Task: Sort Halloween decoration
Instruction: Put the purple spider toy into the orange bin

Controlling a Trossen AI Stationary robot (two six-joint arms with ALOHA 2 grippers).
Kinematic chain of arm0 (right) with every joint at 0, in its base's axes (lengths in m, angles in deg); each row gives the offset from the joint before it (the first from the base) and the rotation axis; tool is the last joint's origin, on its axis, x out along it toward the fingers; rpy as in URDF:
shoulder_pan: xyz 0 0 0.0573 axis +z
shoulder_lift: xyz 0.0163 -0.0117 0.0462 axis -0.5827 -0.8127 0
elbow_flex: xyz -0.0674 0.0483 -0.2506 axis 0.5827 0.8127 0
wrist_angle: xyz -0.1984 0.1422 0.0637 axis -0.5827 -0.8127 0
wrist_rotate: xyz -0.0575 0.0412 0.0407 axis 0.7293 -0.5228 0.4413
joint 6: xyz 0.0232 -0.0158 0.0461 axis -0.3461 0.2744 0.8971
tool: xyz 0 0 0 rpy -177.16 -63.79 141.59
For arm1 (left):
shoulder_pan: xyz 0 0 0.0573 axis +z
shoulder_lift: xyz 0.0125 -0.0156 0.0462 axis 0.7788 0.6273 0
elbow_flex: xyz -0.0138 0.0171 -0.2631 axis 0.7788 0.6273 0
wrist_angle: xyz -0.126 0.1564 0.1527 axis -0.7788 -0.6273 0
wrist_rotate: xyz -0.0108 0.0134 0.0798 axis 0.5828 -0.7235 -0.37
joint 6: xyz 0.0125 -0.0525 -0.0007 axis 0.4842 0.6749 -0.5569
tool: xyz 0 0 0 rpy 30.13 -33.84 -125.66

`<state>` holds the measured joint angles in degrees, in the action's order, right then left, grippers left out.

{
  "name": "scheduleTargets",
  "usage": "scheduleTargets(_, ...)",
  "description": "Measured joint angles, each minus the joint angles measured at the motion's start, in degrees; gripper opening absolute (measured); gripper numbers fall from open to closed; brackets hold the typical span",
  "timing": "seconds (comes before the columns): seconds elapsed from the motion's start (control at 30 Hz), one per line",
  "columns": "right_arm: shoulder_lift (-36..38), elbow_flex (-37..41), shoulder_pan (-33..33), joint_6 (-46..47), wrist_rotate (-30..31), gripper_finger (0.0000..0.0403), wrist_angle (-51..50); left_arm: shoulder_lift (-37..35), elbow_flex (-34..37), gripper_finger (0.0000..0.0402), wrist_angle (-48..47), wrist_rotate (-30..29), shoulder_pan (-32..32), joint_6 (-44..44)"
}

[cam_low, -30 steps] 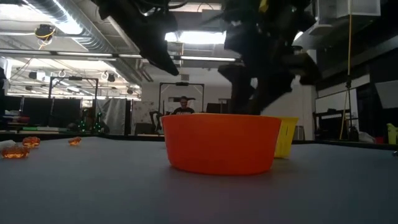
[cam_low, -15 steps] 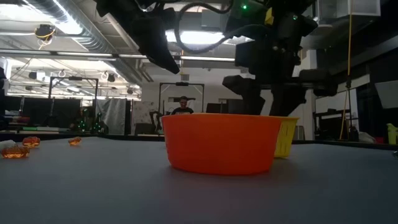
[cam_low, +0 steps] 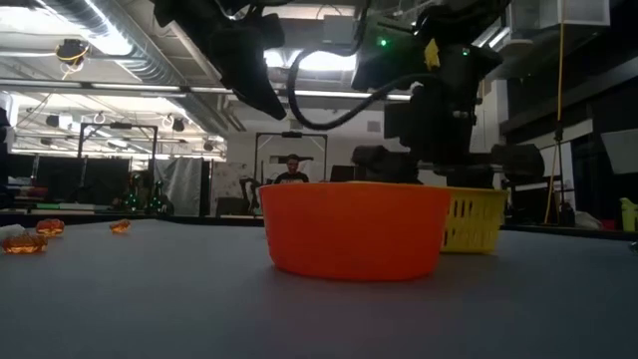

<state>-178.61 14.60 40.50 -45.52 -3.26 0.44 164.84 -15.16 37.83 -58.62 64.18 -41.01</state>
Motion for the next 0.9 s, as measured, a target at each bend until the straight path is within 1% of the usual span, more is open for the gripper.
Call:
scheduleTargets(0.23, -0.75, -0.27, 0.04, -1.75, 1.08, 0.0169, -0.67, 0.0, 0.0, 0.0157, -0.61, 0.0, 0.0, 0.05)
scheduleTargets(0.43, -1.12, -2.48, 0.07, -1.9, 2.09, 0.0169, -2.35, 0.0, 0.0, 0.0157, -0.68, 0.0, 0.0, 0.06)
scheduleTargets(0.63, -1.15, -3.21, -0.02, -1.97, 4.92, 0.0169, -3.16, 0.0, 0.0, 0.0157, -0.74, 0.0, 0.0, 0.02)
scheduleTargets(0.9, -1.15, -3.23, -0.02, -1.82, 4.85, 0.0169, -4.62, 0.0, 0.0, 0.0157, -0.74, 0.0, 0.0, -0.01)
